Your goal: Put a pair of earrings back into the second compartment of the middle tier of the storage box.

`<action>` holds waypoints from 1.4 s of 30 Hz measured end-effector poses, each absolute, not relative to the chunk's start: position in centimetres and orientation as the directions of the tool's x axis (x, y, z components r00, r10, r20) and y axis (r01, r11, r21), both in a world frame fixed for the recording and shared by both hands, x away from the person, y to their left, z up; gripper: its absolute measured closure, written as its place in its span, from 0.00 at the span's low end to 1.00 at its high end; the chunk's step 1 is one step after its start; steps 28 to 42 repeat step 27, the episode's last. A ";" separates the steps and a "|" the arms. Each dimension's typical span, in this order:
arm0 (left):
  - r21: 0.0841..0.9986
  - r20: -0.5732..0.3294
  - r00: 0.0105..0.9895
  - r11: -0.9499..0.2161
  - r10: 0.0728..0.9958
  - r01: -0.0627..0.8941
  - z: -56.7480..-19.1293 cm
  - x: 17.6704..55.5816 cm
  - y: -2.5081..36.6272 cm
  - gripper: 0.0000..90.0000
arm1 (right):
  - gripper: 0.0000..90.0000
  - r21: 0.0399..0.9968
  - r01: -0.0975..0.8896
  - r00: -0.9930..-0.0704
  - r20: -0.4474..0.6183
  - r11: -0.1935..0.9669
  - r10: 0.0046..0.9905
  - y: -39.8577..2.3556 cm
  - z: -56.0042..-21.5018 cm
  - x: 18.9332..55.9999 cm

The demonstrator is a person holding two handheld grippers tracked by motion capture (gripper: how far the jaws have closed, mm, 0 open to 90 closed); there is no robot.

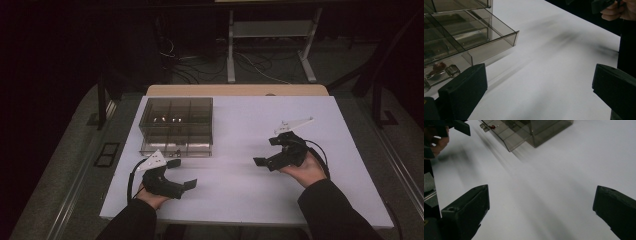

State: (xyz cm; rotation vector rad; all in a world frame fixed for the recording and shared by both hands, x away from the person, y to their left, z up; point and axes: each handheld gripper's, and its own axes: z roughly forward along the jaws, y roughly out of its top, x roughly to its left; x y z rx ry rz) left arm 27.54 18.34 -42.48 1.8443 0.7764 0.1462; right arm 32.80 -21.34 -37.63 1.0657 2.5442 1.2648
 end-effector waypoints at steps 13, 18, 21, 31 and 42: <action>0.873 -0.254 0.781 -0.212 0.570 0.439 -42.5 27.5 18.2 0.00 | 0.00 0.757 0.579 -0.672 0.233 0.302 0.703 -26.6 -40.5 29.1; 0.872 -0.256 0.780 -0.212 0.571 0.441 -42.5 27.5 18.2 0.00 | 0.00 0.763 0.580 -0.658 0.234 0.284 0.715 -27.5 -41.0 28.1; 0.872 -0.257 0.781 -0.211 0.569 0.441 -42.5 27.6 18.2 0.00 | 0.00 0.766 0.576 -0.652 0.221 0.285 0.726 -27.8 -41.4 27.6; 0.872 -0.259 0.781 -0.210 0.568 0.442 -42.5 27.6 18.2 0.00 | 0.00 0.770 0.575 -0.646 0.220 0.277 0.731 -28.3 -41.9 26.9; 0.872 -0.259 0.781 -0.210 0.568 0.442 -42.5 27.6 18.2 0.00 | 0.00 0.770 0.575 -0.646 0.220 0.277 0.731 -28.3 -41.9 26.9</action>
